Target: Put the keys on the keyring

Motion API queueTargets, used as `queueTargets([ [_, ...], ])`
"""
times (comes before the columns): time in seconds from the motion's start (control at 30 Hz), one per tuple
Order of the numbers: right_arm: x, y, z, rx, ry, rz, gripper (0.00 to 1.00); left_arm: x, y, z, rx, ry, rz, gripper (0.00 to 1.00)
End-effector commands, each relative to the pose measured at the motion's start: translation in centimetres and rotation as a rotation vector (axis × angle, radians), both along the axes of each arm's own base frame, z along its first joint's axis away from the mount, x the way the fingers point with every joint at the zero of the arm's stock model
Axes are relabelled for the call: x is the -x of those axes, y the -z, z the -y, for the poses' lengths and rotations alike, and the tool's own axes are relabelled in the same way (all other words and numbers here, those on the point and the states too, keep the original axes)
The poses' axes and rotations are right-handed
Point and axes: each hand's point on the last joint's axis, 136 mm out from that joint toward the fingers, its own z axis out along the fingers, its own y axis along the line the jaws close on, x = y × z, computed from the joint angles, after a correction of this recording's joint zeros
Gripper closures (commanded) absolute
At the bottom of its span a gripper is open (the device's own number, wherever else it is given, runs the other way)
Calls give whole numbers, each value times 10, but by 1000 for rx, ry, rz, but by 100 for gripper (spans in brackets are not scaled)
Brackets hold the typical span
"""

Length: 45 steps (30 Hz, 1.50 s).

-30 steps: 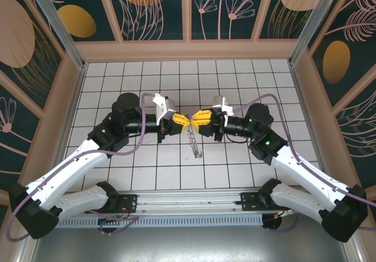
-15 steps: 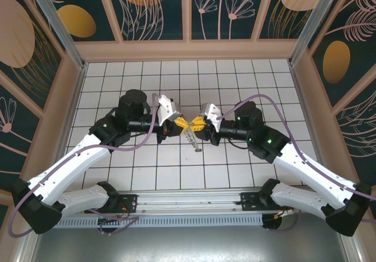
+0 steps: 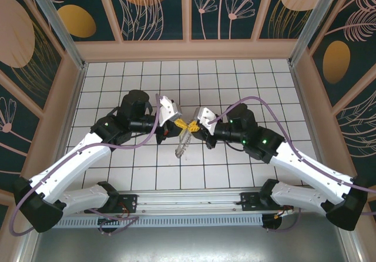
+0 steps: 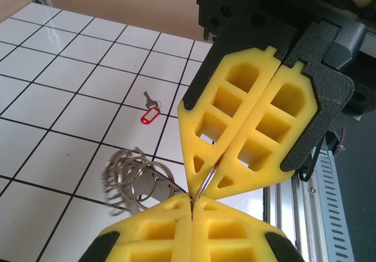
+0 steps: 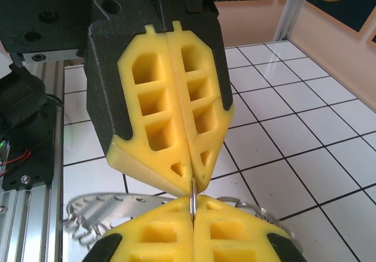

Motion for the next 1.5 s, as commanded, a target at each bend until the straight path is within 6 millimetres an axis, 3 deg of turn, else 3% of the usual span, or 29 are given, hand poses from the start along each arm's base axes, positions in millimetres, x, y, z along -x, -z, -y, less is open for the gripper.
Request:
queueTargets([
  [0.0, 1, -26, 2, -95, 6, 72, 100, 22, -38, 7, 156, 106, 44, 100],
  [0.2, 23, -62, 7, -340, -116, 58, 100, 35, -43, 8, 292, 147, 2, 100],
  [0.5, 34, -81, 14, -504, -191, 42, 100, 41, -49, 3, 346, 144, 7, 81],
  [0.67, 38, -90, 20, -606, -221, 33, 100, 42, -49, 3, 359, 149, 5, 79],
  [0.93, 40, -85, 18, -629, -245, 2, 100, 44, -54, 1, 379, 151, 28, 83],
  [1.47, 47, -77, 13, -650, -306, -42, 100, 47, -72, 1, 429, 169, 50, 77],
])
